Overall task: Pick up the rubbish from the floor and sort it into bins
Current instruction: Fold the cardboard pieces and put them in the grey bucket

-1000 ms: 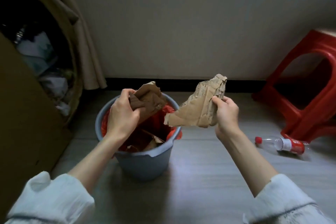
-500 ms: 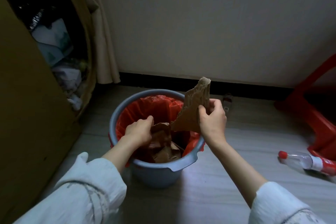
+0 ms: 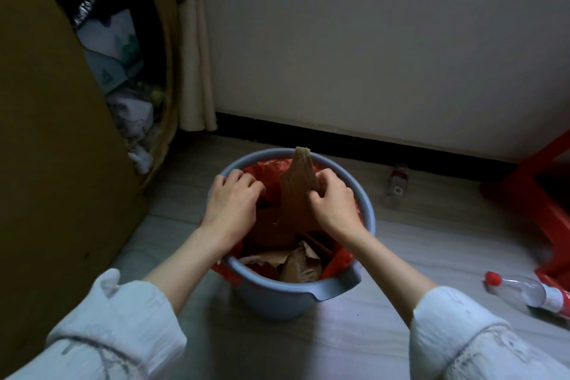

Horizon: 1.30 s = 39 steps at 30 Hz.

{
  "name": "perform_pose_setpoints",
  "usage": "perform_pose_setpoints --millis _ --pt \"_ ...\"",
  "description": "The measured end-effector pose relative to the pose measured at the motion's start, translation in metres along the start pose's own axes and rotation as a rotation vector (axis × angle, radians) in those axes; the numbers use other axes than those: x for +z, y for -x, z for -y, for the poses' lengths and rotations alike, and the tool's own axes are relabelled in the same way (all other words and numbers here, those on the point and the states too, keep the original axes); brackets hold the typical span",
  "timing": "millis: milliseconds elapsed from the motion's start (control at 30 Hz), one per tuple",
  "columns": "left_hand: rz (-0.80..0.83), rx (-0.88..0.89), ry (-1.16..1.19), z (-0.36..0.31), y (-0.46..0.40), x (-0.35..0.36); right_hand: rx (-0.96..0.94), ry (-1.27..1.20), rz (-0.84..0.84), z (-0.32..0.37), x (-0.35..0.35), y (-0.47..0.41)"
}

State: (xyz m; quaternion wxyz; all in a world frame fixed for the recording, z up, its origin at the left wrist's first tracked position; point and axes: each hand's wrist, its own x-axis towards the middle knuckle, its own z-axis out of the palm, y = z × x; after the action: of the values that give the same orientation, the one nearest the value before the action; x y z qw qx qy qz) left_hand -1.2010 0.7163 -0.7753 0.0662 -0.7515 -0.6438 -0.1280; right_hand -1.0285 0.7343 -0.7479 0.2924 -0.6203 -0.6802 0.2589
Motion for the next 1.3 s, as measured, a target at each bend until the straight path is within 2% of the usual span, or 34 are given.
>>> perform_pose_setpoints --millis 67,200,367,433,500,567,633,700,833,900,967,1067,1167,1300 --pt "-0.120 -0.066 0.114 0.009 0.005 0.002 0.036 0.002 0.089 0.002 0.014 -0.005" --pt "-0.141 -0.211 0.251 0.010 0.008 0.004 0.111 0.020 0.197 0.003 0.042 -0.016" --pt "-0.101 -0.233 0.144 0.006 0.009 0.008 0.301 0.235 0.353 -0.014 0.062 -0.019" --pt "-0.064 -0.234 0.098 0.005 0.008 0.008 0.319 0.377 0.369 -0.019 0.063 -0.016" --pt "-0.033 -0.226 0.043 0.004 0.006 0.008 0.326 0.451 0.463 -0.020 0.063 -0.013" --pt "-0.025 -0.227 0.021 0.003 0.006 0.008 0.379 0.347 0.599 -0.018 0.064 -0.011" --pt "-0.019 -0.241 0.022 0.006 0.007 0.007 0.440 0.125 0.652 -0.014 0.060 -0.009" --pt "0.005 -0.237 0.019 0.005 0.006 0.006 0.402 0.037 0.620 -0.011 0.047 -0.006" --pt "0.069 -0.216 0.064 0.007 0.009 -0.001 0.306 0.015 0.491 -0.005 0.016 0.004" --pt "0.030 -0.241 0.204 0.003 0.012 -0.009 0.291 -0.080 0.371 -0.004 -0.003 0.013" --pt "-0.083 -0.237 0.348 -0.010 0.015 -0.017 0.303 -0.245 0.241 -0.005 -0.026 0.025" --pt "-0.175 -0.054 0.478 -0.060 0.016 -0.036 0.345 -0.459 0.103 -0.011 -0.071 0.053" --pt "-0.156 0.197 0.558 -0.126 0.010 -0.051 0.398 -0.435 0.043 -0.035 -0.112 0.088" --pt "-0.007 0.440 0.644 -0.225 0.012 -0.050 0.531 -0.404 -0.052 -0.077 -0.167 0.146"
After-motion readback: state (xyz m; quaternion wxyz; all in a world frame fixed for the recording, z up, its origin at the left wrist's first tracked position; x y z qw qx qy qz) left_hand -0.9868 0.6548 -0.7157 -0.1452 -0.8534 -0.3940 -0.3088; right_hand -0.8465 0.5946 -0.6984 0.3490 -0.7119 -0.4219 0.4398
